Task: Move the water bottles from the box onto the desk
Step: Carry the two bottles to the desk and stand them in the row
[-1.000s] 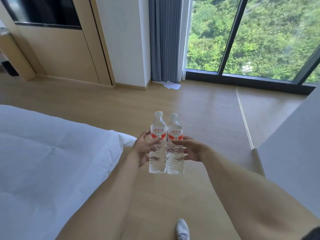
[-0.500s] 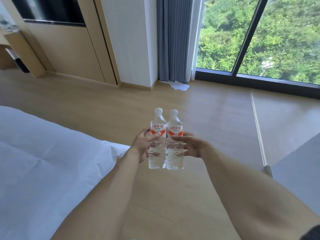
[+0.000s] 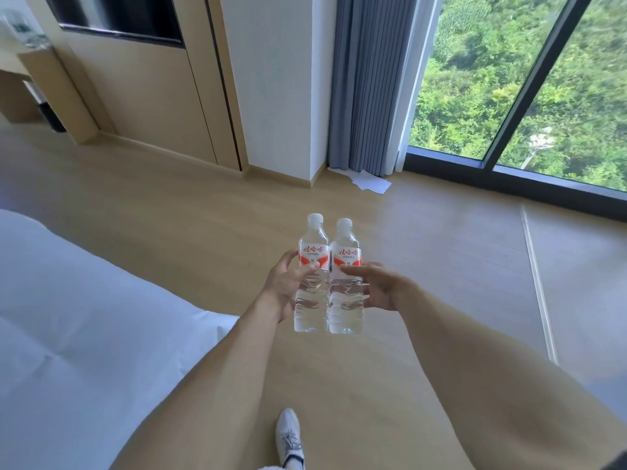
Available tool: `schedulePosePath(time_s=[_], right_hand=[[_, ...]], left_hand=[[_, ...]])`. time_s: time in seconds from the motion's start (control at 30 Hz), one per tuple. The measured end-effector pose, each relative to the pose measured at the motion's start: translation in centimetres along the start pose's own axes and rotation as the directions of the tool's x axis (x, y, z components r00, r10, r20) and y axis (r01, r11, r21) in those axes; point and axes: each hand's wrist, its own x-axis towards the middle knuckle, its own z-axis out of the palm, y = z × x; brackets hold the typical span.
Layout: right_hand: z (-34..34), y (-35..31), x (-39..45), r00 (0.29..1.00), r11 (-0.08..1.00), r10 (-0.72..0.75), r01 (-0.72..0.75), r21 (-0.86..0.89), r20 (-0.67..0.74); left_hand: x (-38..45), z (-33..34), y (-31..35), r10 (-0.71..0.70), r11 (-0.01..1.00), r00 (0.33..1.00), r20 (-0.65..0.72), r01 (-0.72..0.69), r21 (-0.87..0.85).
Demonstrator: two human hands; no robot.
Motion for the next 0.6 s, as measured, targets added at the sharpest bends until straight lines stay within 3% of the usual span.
schedulePosePath(time_s=[0.33, 0.6], right_hand=[[3.5, -12.0, 14.5, 0.996, 0.999, -0.025, 0.028, -0.032, 0.082], [5.8, -19.0, 23.7, 0.99, 0.996, -0.03, 0.041, -0.073, 0.141]], left_hand=[[14.2, -6.7, 9.9, 0.018, 0.999, 0.998, 0.057, -0.02, 0.036], [22.6, -10.5, 14.4, 0.053, 0.999, 0.998, -0.032, -0.052, 0.009]])
